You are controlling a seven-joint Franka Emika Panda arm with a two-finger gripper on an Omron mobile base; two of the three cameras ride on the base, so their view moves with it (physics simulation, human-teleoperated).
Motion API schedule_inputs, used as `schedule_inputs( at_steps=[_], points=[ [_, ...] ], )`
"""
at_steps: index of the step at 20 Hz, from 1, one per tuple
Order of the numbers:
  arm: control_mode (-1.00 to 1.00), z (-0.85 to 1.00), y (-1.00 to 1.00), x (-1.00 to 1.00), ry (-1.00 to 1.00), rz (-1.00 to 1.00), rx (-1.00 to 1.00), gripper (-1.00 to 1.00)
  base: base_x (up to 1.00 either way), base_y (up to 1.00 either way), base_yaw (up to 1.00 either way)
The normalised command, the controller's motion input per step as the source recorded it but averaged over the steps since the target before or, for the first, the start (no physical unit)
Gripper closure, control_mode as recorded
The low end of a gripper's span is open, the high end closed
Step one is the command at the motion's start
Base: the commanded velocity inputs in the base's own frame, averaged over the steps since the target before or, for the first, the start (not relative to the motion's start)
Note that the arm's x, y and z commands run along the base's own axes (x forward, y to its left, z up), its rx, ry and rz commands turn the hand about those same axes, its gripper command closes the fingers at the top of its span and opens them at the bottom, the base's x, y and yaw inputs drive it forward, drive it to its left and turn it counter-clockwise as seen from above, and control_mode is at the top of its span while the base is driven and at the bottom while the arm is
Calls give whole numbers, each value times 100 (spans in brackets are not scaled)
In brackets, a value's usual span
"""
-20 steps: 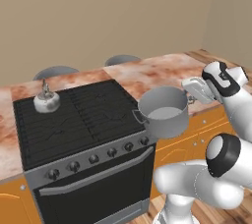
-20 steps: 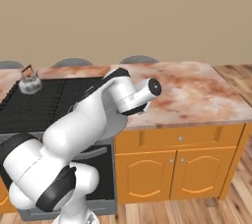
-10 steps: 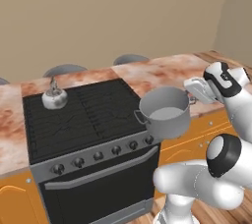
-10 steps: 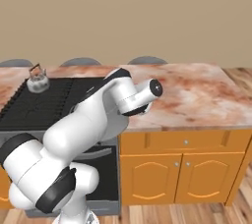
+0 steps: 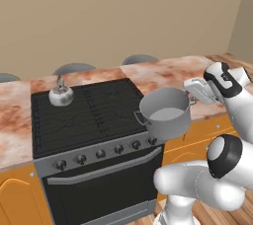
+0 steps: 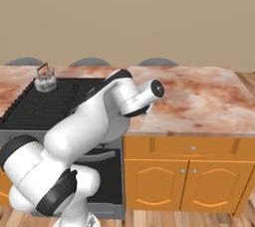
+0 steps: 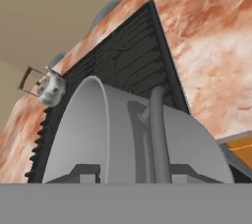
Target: Pick the kettle from the cabinet and place it on a stove burner. Then pick the pot from the counter and place it on another stove burner. Finally, turn both burners on.
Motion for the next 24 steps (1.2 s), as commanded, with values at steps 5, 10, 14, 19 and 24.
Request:
schedule_inputs(
  at_steps=[5,10,14,19,24],
  points=[
    [100,0,0,0,0,0,0,100,-26,-54,8],
    [100,0,0,0,0,0,0,100,-10,-35,9],
    [100,0,0,0,0,0,0,100,0,-5,19],
    [100,0,0,0,0,0,0,100,0,-2,23],
    [100,0,0,0,0,0,0,100,-2,-28,19]
  ],
)
